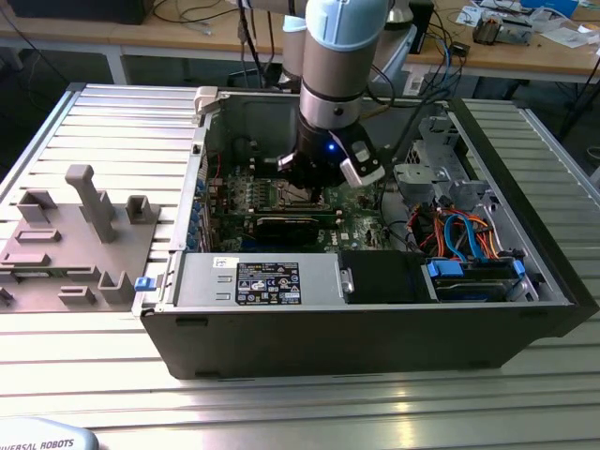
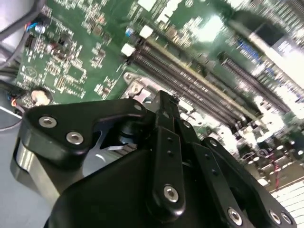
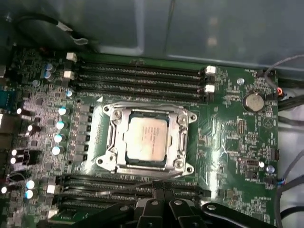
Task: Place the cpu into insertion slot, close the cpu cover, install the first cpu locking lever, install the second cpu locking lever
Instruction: 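Install the second cpu locking lever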
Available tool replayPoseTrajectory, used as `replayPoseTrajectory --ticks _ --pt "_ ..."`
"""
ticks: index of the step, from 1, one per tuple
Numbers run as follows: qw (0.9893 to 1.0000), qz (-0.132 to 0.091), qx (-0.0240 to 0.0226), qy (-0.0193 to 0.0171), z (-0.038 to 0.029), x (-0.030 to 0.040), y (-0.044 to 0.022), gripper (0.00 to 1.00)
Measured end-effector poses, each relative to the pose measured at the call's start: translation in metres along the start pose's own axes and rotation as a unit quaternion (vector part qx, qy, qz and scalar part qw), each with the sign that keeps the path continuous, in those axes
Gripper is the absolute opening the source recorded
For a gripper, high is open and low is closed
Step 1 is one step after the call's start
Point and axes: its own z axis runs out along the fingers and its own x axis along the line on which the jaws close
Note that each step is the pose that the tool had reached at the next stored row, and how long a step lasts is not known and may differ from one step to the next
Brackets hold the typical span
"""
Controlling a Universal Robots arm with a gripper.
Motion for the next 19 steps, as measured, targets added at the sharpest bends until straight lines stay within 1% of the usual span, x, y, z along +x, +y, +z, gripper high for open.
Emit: replayPoseTrajectory --ticks 1,2,3,4,5,6,7,10,12,15,18,19 --pt "1.0000 0.000 -0.0036 -0.0003 0.0000 0.0040 -0.0025 0.11" --pt "1.0000 0.000 -0.0060 -0.0007 0.0002 0.0077 -0.0030 0.11" --pt "1.0000 0.000 -0.0080 -0.0009 0.0005 0.0103 -0.0030 0.11" --pt "0.9999 0.000 -0.0114 -0.0012 0.0011 0.0133 -0.0028 0.11" --pt "0.9999 0.000 -0.0135 -0.0014 0.0016 0.0147 -0.0027 0.11" --pt "0.9999 0.000 -0.0167 -0.0017 0.0025 0.0179 -0.0026 0.11" --pt "0.9998 0.000 -0.0186 -0.0019 0.0044 0.0218 -0.0024 0.11" --pt "0.9998 0.000 -0.0195 -0.0019 0.0088 0.0293 -0.0024 0.11" --pt "0.9998 0.000 -0.0197 -0.0019 0.0111 0.0326 -0.0027 0.11" --pt "0.9998 0.000 -0.0201 -0.0019 0.0133 0.0383 -0.0026 0.11" --pt "0.9998 -0.001 -0.0207 -0.0020 0.0152 0.0455 -0.0022 0.11" --pt "0.9998 -0.001 -0.0206 -0.0019 0.0162 0.0491 -0.0020 0.11"
